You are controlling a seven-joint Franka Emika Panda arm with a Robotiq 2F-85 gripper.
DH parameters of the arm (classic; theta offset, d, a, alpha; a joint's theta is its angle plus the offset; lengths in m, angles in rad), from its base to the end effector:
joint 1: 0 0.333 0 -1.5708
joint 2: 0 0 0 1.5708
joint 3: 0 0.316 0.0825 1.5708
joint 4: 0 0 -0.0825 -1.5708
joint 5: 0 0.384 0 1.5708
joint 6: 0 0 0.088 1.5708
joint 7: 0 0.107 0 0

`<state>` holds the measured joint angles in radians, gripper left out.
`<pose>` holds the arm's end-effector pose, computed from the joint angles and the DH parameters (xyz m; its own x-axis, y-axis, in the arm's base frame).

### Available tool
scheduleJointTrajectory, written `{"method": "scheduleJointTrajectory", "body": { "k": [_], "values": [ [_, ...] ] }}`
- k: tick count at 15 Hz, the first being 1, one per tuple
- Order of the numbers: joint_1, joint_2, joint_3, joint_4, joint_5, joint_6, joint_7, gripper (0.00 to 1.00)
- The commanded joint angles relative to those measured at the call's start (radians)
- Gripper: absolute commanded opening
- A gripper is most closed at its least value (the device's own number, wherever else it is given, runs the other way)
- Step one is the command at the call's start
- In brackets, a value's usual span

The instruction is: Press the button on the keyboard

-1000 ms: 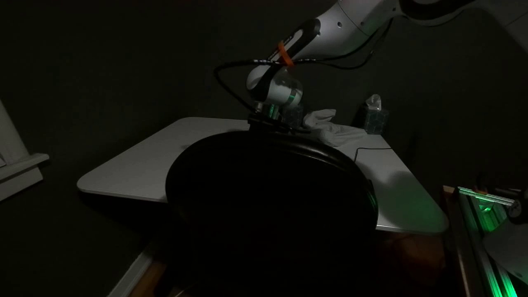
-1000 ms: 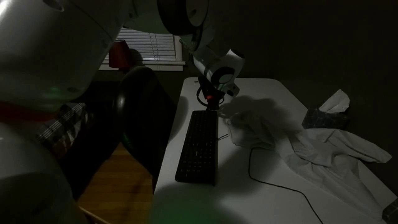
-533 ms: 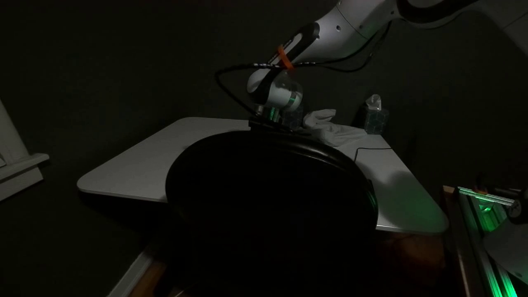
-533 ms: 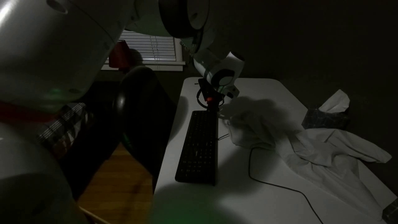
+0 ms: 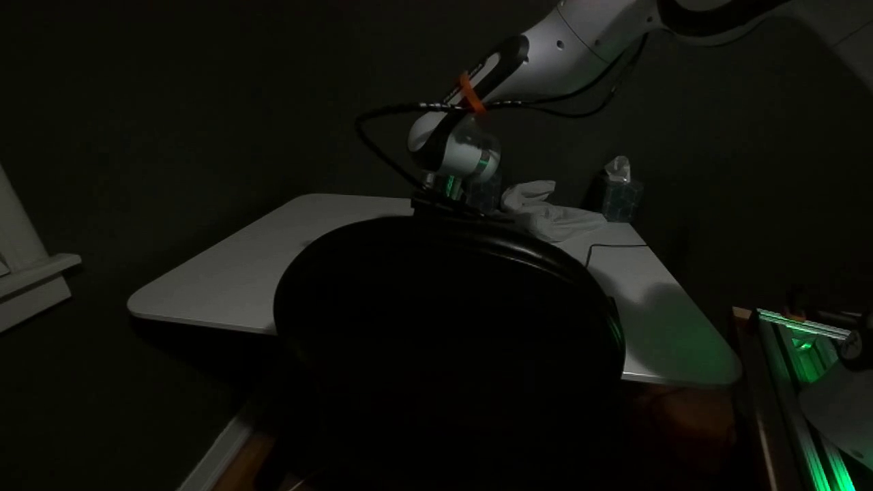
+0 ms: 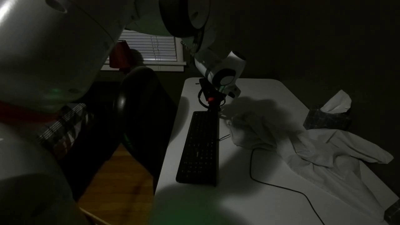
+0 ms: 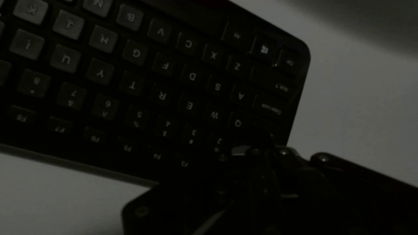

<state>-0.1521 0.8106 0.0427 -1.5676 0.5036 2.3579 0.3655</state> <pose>0.6942 -0.0739 0.1635 0.6677 -0.7130 -0.2141 -0.7392 -0.6008 -0.3043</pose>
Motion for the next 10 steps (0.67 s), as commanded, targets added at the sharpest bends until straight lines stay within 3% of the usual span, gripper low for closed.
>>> {"method": "scheduleJointTrajectory", "body": {
  "k": [1, 7, 10],
  "values": [
    [0.0, -0.062, -0.003, -0.057, 0.006, 0.009, -0.038, 0.0],
    [-0.006, -0.197, -0.013, -0.194, -0.017, -0.141, -0.092, 0.0],
    [0.026, -0.28, -0.07, -0.304, -0.085, -0.224, -0.066, 0.0]
  ]
}}
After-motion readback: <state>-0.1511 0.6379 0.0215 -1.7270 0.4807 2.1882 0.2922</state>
